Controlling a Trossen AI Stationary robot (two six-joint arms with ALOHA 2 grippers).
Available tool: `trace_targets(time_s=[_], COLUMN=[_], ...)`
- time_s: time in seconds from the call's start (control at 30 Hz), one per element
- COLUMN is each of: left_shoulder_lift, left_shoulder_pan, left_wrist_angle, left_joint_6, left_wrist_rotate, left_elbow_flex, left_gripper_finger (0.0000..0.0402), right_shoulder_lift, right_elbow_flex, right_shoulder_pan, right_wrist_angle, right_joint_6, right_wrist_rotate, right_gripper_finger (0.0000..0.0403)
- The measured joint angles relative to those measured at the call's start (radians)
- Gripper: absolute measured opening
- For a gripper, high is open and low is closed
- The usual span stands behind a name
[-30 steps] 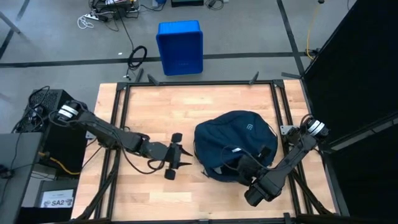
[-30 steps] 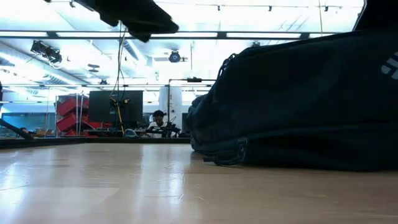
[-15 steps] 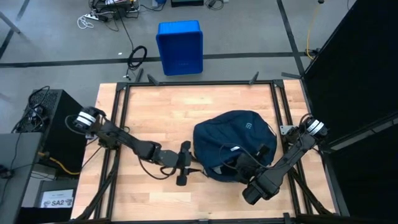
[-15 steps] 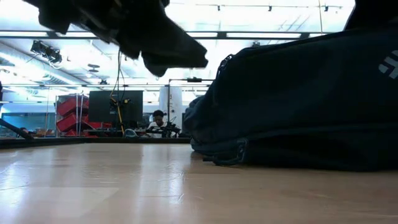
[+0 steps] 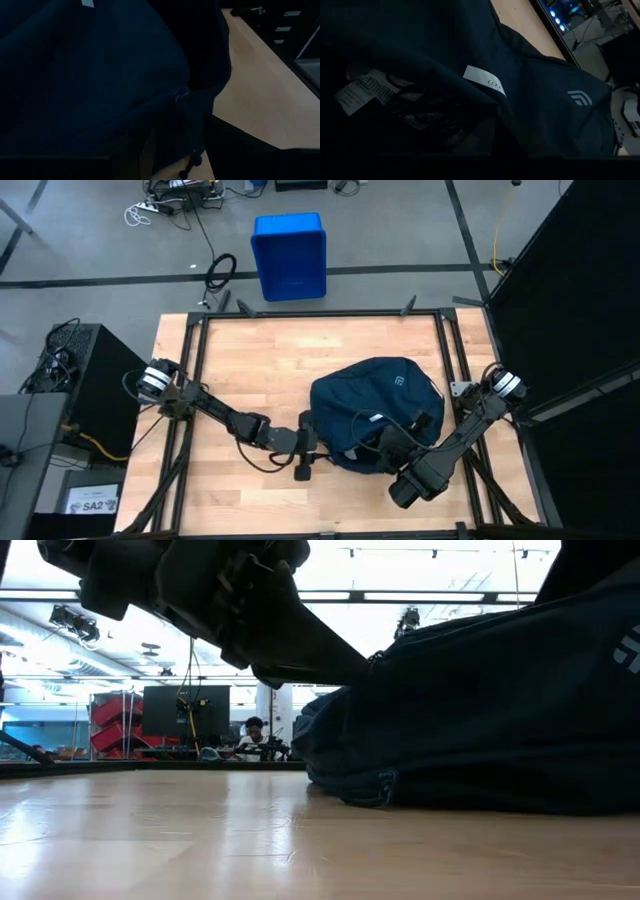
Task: Unpack backpack
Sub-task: Open the dark blue backpack
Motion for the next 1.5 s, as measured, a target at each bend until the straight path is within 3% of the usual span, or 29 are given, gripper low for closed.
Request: trace_targets(time_s=[0.2,0.43,0.6,0.9,1.07,1.33,1.5], left_shoulder_lift=[0.01,0.01,0.01,0.01,0.01,0.01,0.009], left_shoulder_pan=[0.012,0.028,0.029,0.029,0.029,0.029,0.029], left_wrist_angle=[-0.023,-0.036,-0.036,-0.036,-0.036,-0.026,-0.029], left_joint_6=[0.057,0.076,0.076,0.076,0.076,0.101,0.106], left_wrist_rotate=[-0.034,-0.034,-0.034,-0.035,-0.038,-0.038,-0.032], left_elbow_flex=[0.0,0.0,0.0,0.0,0.0,0.003,0.02], left_gripper_finger=[0.0115,0.001,0.0001,0.0,0.0,0.0,0.0], right_shoulder_lift=[0.0,0.0,0.0,0.0,0.0,0.01,0.01], right_elbow_flex=[0.009,0.071,0.103,0.151,0.151,0.102,0.01], right_shoulder_pan=[0.002,0.004,0.004,0.026,0.025,-0.016,-0.075], right_wrist_angle=[0.012,0.027,0.053,0.273,0.474,0.866,1.01], right_joint_6=[-0.023,-0.116,-0.207,-0.492,-0.709,-1.051,-1.125], right_wrist_rotate=[0.074,0.147,0.18,0.255,0.226,0.168,0.089], right_gripper_finger=[0.0,0.0002,0.0013,0.0044,0.0087,0.0197,0.0239])
